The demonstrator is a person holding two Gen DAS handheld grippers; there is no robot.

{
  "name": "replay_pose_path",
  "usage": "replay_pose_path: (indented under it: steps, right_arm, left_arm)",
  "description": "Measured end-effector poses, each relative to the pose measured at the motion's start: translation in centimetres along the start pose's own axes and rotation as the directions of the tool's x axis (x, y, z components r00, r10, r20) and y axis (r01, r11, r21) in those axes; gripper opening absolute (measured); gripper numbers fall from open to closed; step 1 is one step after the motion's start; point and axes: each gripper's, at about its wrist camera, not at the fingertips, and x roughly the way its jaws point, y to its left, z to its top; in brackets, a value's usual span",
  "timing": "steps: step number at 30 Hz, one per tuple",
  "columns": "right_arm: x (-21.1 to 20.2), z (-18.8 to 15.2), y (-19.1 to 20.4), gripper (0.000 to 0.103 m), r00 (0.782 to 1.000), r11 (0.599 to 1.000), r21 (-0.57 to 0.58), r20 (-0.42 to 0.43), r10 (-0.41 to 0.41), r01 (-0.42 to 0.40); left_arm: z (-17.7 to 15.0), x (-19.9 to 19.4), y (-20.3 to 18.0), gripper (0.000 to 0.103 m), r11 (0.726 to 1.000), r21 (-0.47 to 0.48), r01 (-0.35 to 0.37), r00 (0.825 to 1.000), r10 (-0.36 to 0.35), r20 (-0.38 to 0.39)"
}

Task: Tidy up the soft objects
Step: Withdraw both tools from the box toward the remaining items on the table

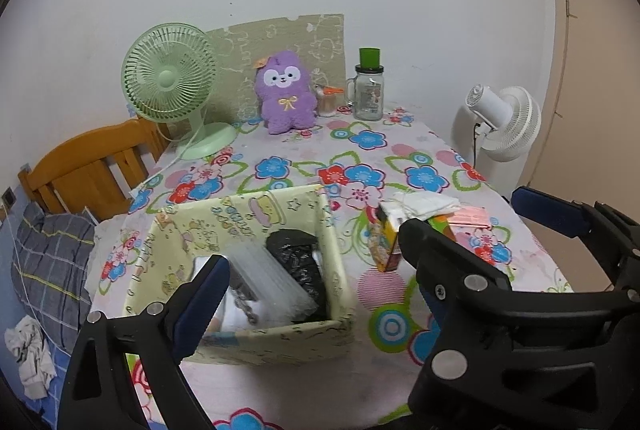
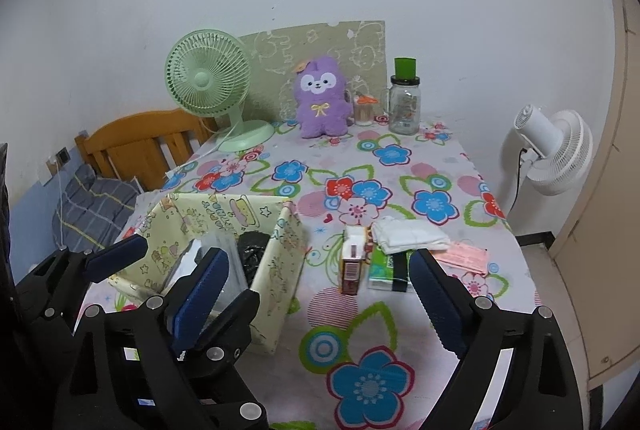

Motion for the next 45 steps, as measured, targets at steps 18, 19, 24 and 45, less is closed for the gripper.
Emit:
replay_pose_path:
  steps: [18, 19, 24, 45]
  right_arm:
    - [-1.5, -0.4, -4.0, 0.094, 1.0, 1.0, -0.002, 0.015, -0.014, 0.014]
    - [-1.5, -0.4, -4.4, 0.094, 1.0, 1.0, 0.0, 0.016, -0.013, 0.013]
    - [-1.4, -0.6, -5.5, 0.094, 1.0, 1.0, 0.005, 0.015, -0.015, 0.015]
    - [0.0, -0.9, -10.3, 0.094, 0.999, 0.999, 0.015, 0.02, -0.04, 0.039]
  left_arm:
    - [0.4, 0.0, -4.2, 0.097, 1.0, 0.011, 0.018, 1.0, -0.018, 0.002]
    - [0.5, 0.1, -4.4, 0.097, 1.0, 0.013, 0.018, 1.0, -0.018, 0.001]
    - [0.5, 0.8, -5.5, 0.097, 1.0, 0.017, 0.026, 1.0, -0.026, -0.003]
    - [1.1, 3.8, -9.0, 0.096, 0.998, 0.011, 0.057, 0.998, -0.057, 0.004]
